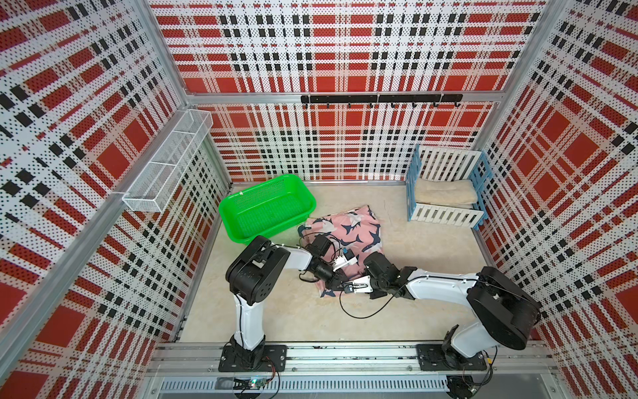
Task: Roll up the shorts
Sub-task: Roll the shorts at the center of the board.
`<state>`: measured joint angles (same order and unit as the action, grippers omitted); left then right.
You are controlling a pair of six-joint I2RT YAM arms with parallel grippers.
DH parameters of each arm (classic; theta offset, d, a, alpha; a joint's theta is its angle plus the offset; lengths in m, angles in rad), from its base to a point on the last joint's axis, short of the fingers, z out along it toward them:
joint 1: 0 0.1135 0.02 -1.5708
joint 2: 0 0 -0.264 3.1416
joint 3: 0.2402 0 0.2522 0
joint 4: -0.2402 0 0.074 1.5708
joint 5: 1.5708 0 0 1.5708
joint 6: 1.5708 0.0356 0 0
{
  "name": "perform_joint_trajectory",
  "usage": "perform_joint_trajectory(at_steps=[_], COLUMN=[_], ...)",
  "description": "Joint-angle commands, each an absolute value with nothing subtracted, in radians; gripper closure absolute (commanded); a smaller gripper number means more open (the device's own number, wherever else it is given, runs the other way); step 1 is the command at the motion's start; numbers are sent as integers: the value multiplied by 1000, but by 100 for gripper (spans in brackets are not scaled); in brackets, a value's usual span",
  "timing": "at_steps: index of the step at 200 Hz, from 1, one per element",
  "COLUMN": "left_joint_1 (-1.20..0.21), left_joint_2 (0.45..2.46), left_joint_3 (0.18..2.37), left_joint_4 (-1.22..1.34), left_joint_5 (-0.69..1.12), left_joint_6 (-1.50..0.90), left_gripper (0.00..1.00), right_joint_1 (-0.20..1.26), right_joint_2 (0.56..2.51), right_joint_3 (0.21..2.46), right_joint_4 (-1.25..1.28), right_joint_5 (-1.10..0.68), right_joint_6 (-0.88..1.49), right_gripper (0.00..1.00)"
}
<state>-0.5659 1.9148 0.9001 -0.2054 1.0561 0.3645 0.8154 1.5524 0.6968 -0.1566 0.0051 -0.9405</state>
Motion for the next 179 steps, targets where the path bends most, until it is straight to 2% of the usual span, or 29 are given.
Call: perform_joint_trajectory(at_steps=[1,11,35,58,87,123,151,179], left_joint_1=[-546,-531,-539,-576,-632,-732,-807,-945], left_joint_2=[1777,1709,1564,1420,1250,1161,1109,1105], left_joint_3=[827,792,712,609,463,426,423,414], left_joint_4=[-114,-56,78,218,382,306,196,141], left_joint_5=[945,897,760,645,646,626,546,398], left_joint_6=[350,336,331,367,449,598,635,667], left_gripper=[36,26,21,20,19,18,17,15], right_joint_1=[805,797,773,751,716,679,633,624], right_joint_2=[1583,1574,1550,1548,1557,1544,1481,1431], right_joint_3=[715,734,775,816,865,865,835,805], right_joint_4=[-370,-430,-560,-679,-808,-837,-816,-799], right_joint_5=[-141,-188,-291,-395,-525,-607,-558,-547], right_joint_6=[-906,-899,-869,-848,-837,-834,-840,-847], right_gripper=[100,100,100,100,100,100,100,100])
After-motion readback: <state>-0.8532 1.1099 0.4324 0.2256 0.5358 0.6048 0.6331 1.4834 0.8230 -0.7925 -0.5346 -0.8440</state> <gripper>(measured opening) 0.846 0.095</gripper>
